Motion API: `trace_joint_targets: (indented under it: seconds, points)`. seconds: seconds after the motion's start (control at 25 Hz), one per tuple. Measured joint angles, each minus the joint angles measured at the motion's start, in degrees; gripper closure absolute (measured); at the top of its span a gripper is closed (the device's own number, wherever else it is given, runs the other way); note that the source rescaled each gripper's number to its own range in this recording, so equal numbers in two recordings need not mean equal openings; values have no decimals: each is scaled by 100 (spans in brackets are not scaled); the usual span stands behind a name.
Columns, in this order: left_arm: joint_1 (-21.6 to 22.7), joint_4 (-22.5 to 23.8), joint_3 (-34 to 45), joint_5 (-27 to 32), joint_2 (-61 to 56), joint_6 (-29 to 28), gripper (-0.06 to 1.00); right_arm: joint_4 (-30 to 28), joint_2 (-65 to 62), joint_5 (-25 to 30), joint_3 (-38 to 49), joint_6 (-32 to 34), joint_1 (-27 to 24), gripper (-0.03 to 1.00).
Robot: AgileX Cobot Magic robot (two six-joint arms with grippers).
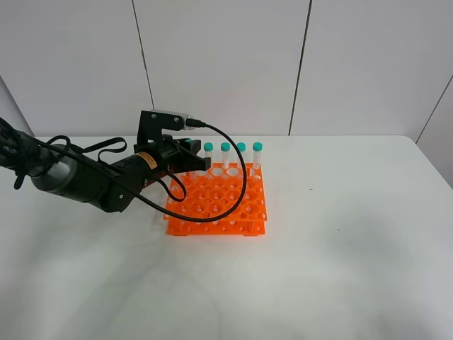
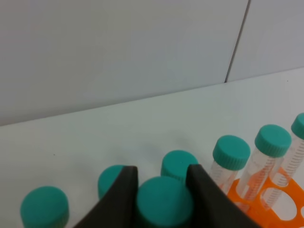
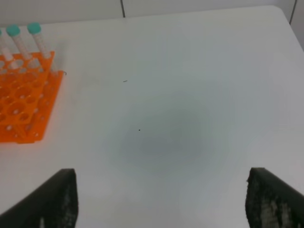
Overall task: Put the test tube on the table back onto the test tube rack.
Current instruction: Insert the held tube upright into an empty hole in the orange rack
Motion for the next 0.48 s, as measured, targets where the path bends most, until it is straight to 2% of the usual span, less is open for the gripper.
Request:
trace_joint_targets:
  seconds: [0.48]
  points:
    - [0,0,0,28,0,0,94,0,0,0,0,0,0,23]
